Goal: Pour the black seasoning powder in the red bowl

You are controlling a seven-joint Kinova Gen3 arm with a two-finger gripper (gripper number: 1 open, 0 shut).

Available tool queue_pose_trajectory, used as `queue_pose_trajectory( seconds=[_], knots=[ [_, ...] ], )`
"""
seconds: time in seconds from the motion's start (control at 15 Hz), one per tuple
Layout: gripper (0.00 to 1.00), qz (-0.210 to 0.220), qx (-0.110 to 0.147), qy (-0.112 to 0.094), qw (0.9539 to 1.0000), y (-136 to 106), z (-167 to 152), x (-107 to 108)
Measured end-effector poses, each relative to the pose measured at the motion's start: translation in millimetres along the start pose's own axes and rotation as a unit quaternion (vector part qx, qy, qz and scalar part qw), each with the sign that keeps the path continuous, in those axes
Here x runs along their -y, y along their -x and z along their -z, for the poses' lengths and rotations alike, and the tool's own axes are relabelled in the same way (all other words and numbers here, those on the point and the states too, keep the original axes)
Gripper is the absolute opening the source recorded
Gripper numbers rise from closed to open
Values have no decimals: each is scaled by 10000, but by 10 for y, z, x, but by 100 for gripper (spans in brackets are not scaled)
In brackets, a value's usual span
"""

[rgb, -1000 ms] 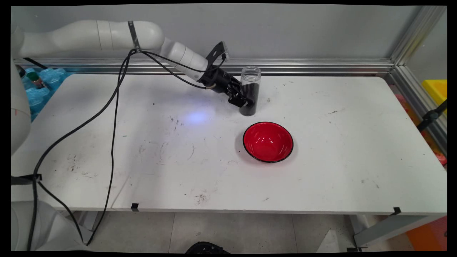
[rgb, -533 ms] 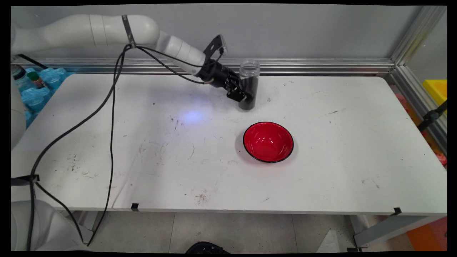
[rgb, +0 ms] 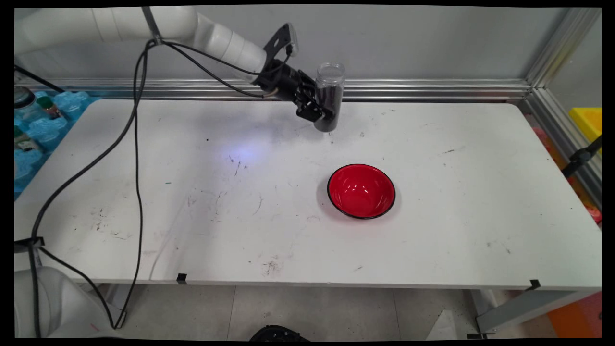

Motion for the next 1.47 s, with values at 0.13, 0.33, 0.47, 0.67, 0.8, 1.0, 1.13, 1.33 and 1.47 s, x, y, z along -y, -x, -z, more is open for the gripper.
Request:
queue_pose_trajectory(
  seconds=[0.13,0.33,0.47,0.67,0.8,1.0,1.13,1.33,1.47],
  knots=[
    [0,-222,27,-98,9997,-95,89,-34],
    [0,-613,41,-214,9979,-259,190,-115],
    [0,-842,52,-263,9961,-337,228,-160],
    [0,-1271,107,-334,9913,-444,270,-239],
    [0,-1617,162,-377,9860,-517,283,-305],
    [0,-2046,231,-408,9777,-596,282,-410],
    [0,-2233,271,-420,9735,-620,274,-462],
    [0,-2591,366,-433,9642,-649,229,-570],
    [0,-2774,426,-451,9588,-658,183,-634]
  ],
)
